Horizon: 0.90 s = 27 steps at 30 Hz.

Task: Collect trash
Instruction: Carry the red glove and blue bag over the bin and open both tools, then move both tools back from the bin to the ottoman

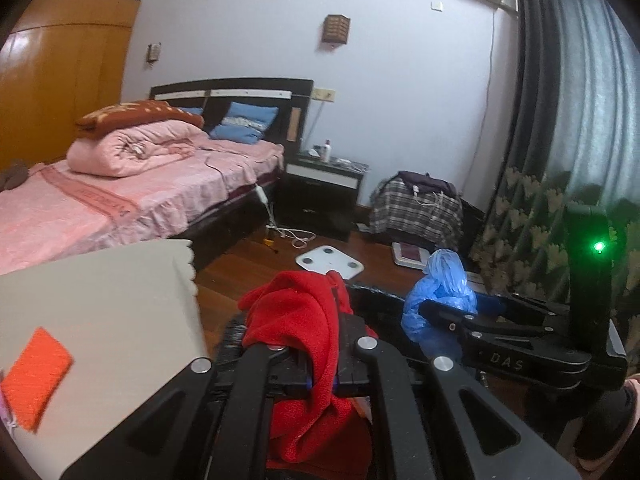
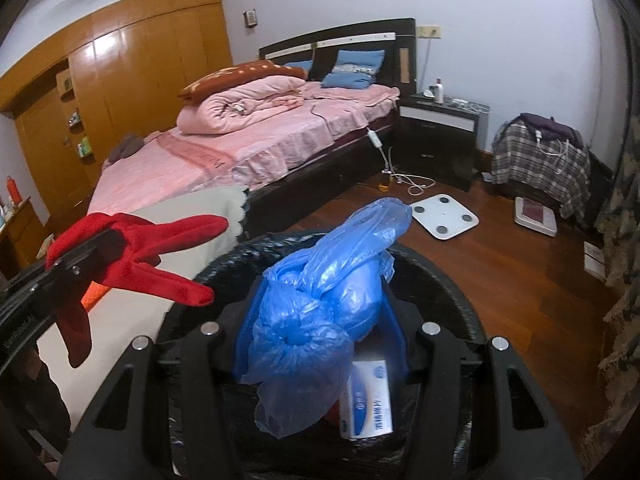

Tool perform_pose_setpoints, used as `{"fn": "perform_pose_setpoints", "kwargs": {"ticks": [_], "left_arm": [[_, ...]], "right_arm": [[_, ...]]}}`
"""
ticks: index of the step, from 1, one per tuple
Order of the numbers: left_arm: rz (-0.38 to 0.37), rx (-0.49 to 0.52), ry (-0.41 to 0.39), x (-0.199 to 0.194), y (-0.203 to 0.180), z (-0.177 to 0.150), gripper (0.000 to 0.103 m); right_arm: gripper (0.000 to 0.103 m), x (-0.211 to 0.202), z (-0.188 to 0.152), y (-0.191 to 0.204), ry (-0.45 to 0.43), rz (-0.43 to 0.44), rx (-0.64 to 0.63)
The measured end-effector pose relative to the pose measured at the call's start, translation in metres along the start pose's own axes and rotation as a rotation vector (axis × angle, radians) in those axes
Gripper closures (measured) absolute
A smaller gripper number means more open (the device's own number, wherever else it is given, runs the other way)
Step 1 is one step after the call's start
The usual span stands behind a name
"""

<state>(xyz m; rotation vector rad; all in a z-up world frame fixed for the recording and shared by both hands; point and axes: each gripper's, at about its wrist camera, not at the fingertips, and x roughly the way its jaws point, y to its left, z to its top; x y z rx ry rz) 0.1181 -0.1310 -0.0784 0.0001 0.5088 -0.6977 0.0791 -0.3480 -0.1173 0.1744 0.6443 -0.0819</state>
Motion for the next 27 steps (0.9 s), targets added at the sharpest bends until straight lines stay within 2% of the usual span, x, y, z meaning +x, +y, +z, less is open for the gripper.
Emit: {"fn": "perform_pose_setpoints", "kwargs": {"ticks": [6,7,8,10,11,14,15,17,27], "left_arm": [[-0.065,0.017,0.050,0.025,-0.013,-0.005,0.094],[-0.079,0.012,0.058,0.027,-0.013,-0.006,0.088],[-0.091,0.008,0.065,0.028,-0.013,-0.008,0.082],[-0.093,-0.006,0.074,0.030,-0.011,-0.012,0.056],[-0.092,-0.017,0.074,0.029,-0.008,-0.013,0.054],[-0.081,-0.038,0.081,0.023,0.000,-0.018,0.052],[-0.087,-0.050,0.084,0.021,0.003,-0.019,0.048],[-0.093,-0.070,0.088,0.018,0.010,-0.020,0.043],[-0.078,-0.086,0.114,0.021,0.020,-0.024,0.043]], "right_arm": [[0.047,0.004,-0.005,-0.021,0.012,-0.030,0.017],[0.047,0.005,-0.007,-0.023,0.017,-0.042,0.012],[0.042,0.005,-0.008,-0.025,0.020,-0.048,0.011],[0.034,0.006,-0.009,-0.027,0.019,-0.059,0.011],[0.027,0.005,-0.010,-0.028,0.014,-0.067,0.010],[0.015,0.003,-0.011,-0.030,0.000,-0.078,0.010],[0.011,0.002,-0.012,-0.030,-0.003,-0.080,0.011],[0.011,0.002,-0.012,-0.031,-0.003,-0.078,0.012],[0.010,0.000,-0.011,-0.025,-0.009,-0.068,0.021]]}}
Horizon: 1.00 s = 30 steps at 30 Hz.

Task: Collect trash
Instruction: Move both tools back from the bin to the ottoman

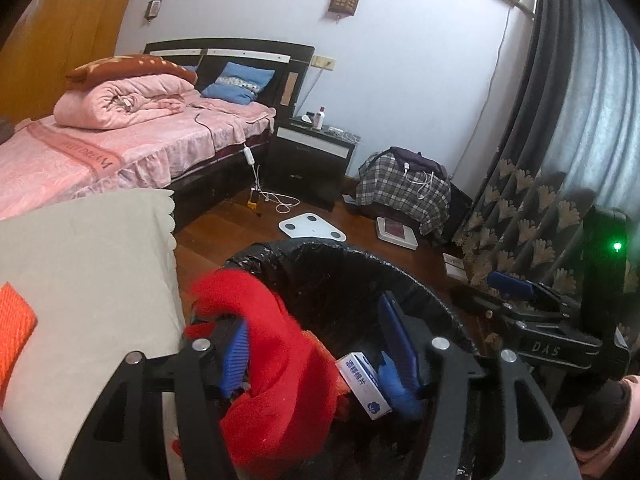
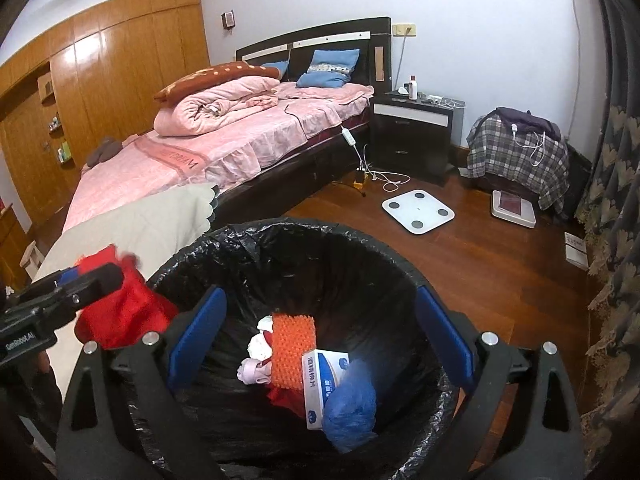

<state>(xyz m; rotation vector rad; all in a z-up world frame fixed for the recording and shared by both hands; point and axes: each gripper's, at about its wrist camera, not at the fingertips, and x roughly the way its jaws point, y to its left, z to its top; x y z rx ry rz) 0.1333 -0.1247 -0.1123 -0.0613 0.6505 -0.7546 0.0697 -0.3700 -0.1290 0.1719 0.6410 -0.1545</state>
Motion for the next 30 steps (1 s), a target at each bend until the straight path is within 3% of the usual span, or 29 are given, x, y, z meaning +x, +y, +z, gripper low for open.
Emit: {"fn": "perform_pose_setpoints", "kwargs": {"ticks": [7,14,23,30], "left_arm": [[0.008,0.032,0.072,0.011,-0.006,-0.014,0.043],[0.066,0.026,0.036,-0.005,0.005,-0.015,0.041],[0.204,-0.032,-0.048,-0.049,0.053,-0.010,0.039],[0.359,-0.077,-0.095,-0.100,0.102,-0.020,0.033]], "right_arm": [[0.010,-0.003,0.002,-0.001,-0.005,-0.001,0.009],[0.010,-0.002,0.004,0.008,-0.003,0.020,-0.001],[0.010,0.007,0.012,0.054,-0.001,0.091,-0.050],[0.010,0.017,0.020,0.114,0.003,0.183,-0.114]]}}
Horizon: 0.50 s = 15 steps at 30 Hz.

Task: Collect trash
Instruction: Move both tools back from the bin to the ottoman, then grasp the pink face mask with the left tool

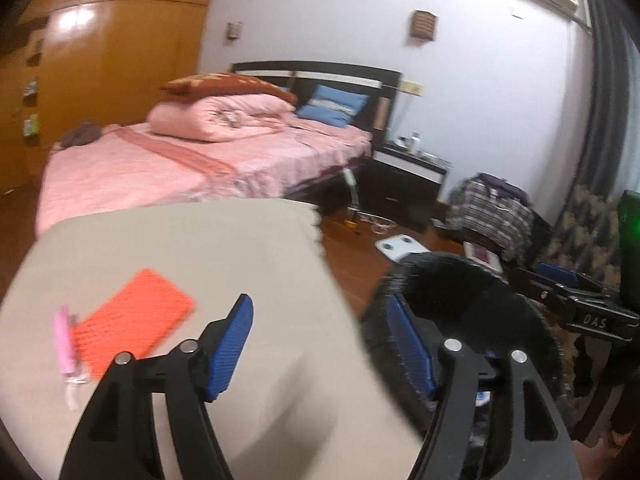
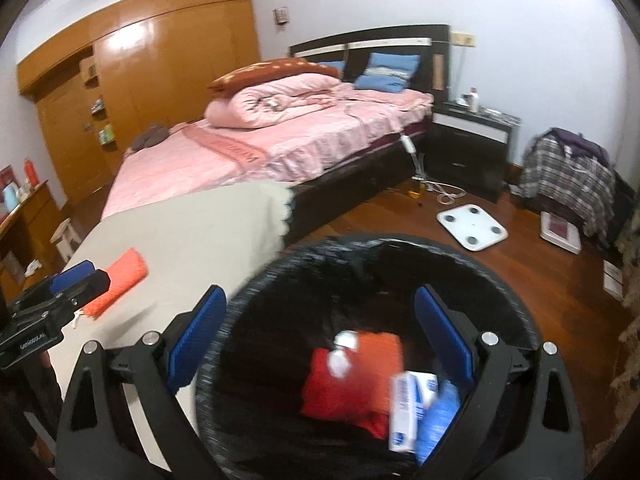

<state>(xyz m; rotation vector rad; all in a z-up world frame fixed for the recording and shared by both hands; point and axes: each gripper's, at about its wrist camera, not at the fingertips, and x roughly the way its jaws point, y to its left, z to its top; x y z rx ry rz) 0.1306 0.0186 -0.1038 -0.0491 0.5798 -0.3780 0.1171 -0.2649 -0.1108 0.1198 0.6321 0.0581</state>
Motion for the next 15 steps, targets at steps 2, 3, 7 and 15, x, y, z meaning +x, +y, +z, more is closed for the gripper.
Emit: {"fn": "perform_pose_setpoints", "kwargs": {"ticks": [2,3,7,15], "left_arm": [[0.047,-0.007,-0.005,-0.006,0.016,-0.002,0.031],[0.086,-0.016,-0.008,-0.012,0.030,-0.003,0.030],[0.205,-0.067,-0.009,-0.026,0.074,-0.012,0.028],[0.400,-0.136,0.032,-0.032,0.147,-0.028,0.028]], "right_arm": [[0.010,0.008,0.006,0.021,0.000,0.037,-0.019],[0.010,0.012,0.008,0.030,0.000,0.051,-0.027],[0.010,0.034,0.017,0.080,0.008,0.123,-0.067],[0.010,0.073,0.018,0.154,0.045,0.201,-0.123]]}}
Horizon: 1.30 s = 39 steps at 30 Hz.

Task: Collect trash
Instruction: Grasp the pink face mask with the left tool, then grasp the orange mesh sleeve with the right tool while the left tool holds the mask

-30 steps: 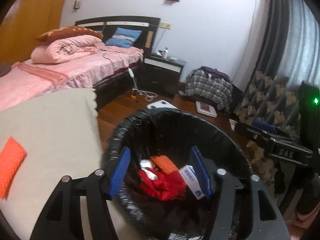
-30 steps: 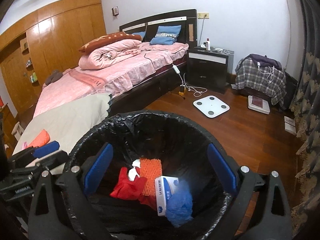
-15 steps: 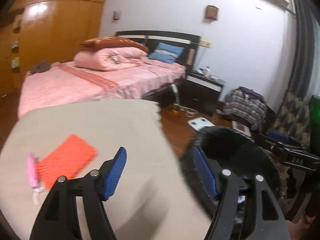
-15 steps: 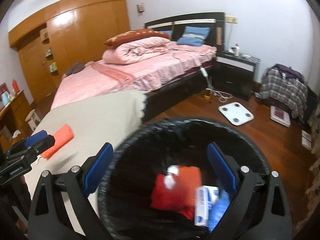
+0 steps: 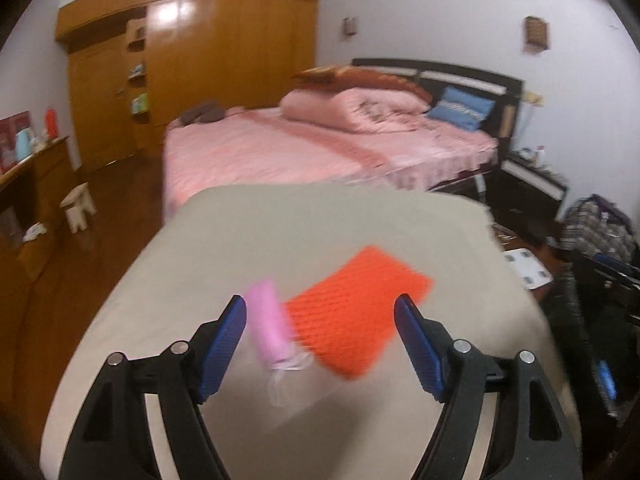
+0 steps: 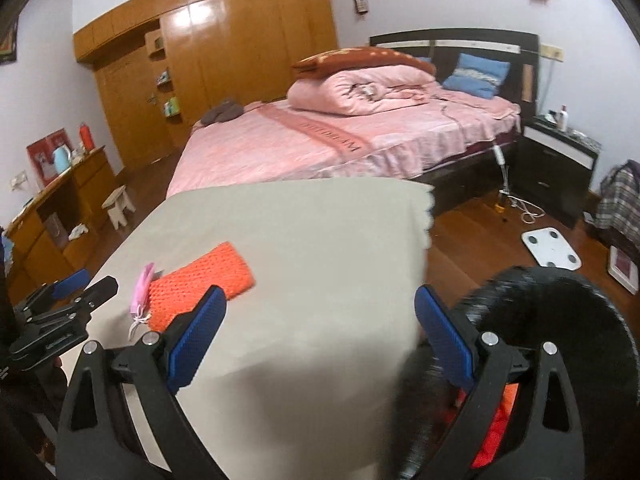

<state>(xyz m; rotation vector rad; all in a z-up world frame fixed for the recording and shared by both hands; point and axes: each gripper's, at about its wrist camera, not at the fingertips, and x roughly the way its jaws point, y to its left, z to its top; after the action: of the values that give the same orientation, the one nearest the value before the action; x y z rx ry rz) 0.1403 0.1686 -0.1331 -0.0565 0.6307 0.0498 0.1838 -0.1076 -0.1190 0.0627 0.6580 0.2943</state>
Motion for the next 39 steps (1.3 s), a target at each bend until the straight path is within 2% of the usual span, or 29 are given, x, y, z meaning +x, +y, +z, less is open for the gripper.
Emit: {"fn": "perform_pose_setpoints", "kwargs": {"ticks": [5,11,14,17,19,20,22,30,39], "left_arm": [[0.050,-0.035,0.049,0.025,0.025,-0.007,0.029],[0.046,-0.056,0.098,0.051,0.037,-0.012,0.033],[0.035,-0.074,0.132,0.063,0.036,-0.014,0.040],[0.025,-0.085,0.169,0.073,0.036,-0.020,0.055],[0.000,-0.095,0.197,0.079,0.037,-0.025,0.073],[-0.012,-0.100,0.195,0.078,0.037,-0.025,0.076],[-0.030,-0.100,0.180,0.074,0.038,-0.026,0.092],[-0.011,-0.115,0.121,0.047,0.053,-0.024,0.093],[0.060,-0.089,0.129,0.049,0.074,-0.023,0.093]], "right_arm": [[0.010,0.028,-0.004,0.021,0.044,0.001,-0.022],[0.010,0.041,-0.016,0.027,0.082,-0.008,-0.033],[0.010,0.044,-0.020,0.026,0.089,-0.012,-0.035],[0.010,0.046,-0.022,0.027,0.095,-0.014,-0.037],[0.010,0.048,-0.023,0.027,0.097,-0.013,-0.037],[0.010,0.049,-0.023,0.027,0.098,-0.012,-0.039],[0.010,0.050,-0.023,0.029,0.101,-0.009,-0.043],[0.010,0.061,-0.019,0.041,0.101,0.014,-0.053],[0.010,0.090,-0.012,0.073,0.124,0.059,-0.077]]}}
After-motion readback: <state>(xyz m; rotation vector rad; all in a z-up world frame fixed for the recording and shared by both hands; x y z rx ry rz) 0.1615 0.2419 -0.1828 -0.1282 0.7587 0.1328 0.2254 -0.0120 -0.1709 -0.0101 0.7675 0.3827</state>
